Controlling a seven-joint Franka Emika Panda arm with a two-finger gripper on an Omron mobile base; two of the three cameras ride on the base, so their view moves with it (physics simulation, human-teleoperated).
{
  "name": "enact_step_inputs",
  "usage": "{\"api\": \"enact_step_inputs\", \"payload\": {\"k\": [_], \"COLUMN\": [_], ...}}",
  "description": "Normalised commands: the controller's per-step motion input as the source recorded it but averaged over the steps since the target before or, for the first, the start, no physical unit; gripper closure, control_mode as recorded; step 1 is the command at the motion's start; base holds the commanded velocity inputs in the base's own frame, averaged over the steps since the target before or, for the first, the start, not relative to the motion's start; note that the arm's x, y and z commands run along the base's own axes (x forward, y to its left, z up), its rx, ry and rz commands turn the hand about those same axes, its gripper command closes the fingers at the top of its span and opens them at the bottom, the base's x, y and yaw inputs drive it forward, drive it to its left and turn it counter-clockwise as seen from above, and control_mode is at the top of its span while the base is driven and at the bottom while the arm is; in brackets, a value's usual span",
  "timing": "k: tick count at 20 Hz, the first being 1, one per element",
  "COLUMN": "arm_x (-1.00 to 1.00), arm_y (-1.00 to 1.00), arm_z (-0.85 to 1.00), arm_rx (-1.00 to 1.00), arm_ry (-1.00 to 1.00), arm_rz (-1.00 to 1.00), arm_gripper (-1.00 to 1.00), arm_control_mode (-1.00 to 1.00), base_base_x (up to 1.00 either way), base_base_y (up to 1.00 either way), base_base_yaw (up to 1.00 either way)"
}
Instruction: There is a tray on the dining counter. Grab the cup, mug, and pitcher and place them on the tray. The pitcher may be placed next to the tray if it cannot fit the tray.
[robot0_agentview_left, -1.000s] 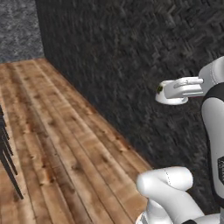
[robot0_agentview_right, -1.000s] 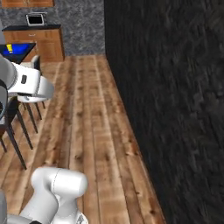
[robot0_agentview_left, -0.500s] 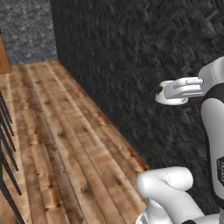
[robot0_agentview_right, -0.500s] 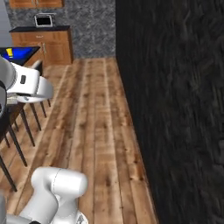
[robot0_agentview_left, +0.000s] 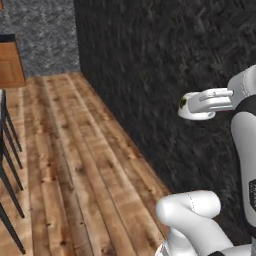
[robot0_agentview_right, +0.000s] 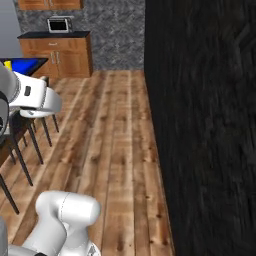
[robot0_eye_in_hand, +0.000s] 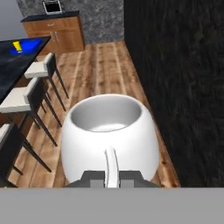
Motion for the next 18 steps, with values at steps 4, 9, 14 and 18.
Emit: {"api": "enact_step_inputs", "payload": {"k": [4, 9, 14, 18], "arm_x": [0.00, 0.00, 0.00, 0.00], "arm_y": [0.00, 0.00, 0.00, 0.00], "arm_z": [0.00, 0.00, 0.00, 0.00], "arm_rx": [0.00, 0.00, 0.00, 0.00], "arm_ry": [0.00, 0.00, 0.00, 0.00], "arm_rz": [0.00, 0.00, 0.00, 0.00], "arm_gripper": [1.00, 1.00, 1.00, 1.00], "arm_control_mode": [1.00, 1.00, 1.00, 1.00], "base_base_x": [1.00, 1.00, 1.00, 1.00], "base_base_y": [-0.20, -0.28, -0.26, -0.24], "base_base_yaw": [0.18, 0.13, 0.11, 0.10]}}
